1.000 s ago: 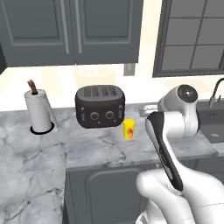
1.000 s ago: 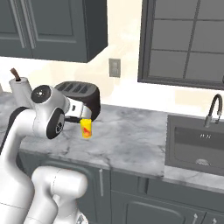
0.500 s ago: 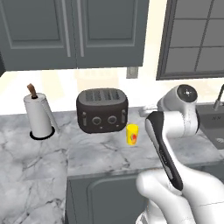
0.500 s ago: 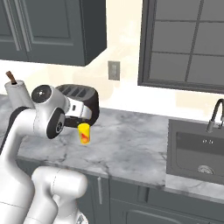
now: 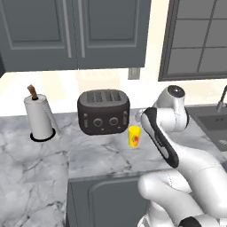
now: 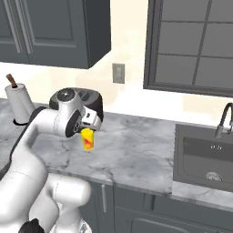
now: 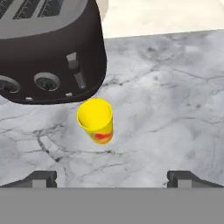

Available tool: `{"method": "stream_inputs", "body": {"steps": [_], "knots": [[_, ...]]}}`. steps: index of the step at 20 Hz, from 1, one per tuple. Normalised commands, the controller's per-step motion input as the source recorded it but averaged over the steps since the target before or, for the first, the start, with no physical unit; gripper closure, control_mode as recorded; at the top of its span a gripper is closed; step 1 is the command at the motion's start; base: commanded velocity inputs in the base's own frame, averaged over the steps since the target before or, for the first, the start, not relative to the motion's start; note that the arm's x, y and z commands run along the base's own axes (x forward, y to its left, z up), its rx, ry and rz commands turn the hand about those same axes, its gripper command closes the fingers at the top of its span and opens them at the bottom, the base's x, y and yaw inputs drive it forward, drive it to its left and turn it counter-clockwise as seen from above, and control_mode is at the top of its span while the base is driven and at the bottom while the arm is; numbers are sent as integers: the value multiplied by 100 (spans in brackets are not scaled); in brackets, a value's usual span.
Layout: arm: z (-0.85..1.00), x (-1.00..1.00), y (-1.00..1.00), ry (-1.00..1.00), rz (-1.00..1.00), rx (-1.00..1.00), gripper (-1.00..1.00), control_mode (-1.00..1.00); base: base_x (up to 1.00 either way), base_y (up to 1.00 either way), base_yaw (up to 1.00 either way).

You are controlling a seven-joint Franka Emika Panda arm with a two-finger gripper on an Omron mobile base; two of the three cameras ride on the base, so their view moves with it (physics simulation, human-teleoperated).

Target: Place the pitcher and cup on the dining counter for serving.

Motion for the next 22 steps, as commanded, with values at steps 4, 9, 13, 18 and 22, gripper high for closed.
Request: {"method": "stream_inputs", "body": {"steps": [4, 9, 13, 18, 22], "knots": [[-40, 41, 18, 31, 6, 14, -100, -100, 0, 0, 0], [-31, 36, 7, 21, 3, 10, -100, -100, 0, 0, 0], [-49, 50, 3, 13, 0, 0, -100, -100, 0, 0, 0], [-69, 22, 0, 8, -4, -10, -100, -100, 0, 0, 0], [-30, 18, 0, 2, -4, -4, -100, -100, 0, 0, 0]]}}
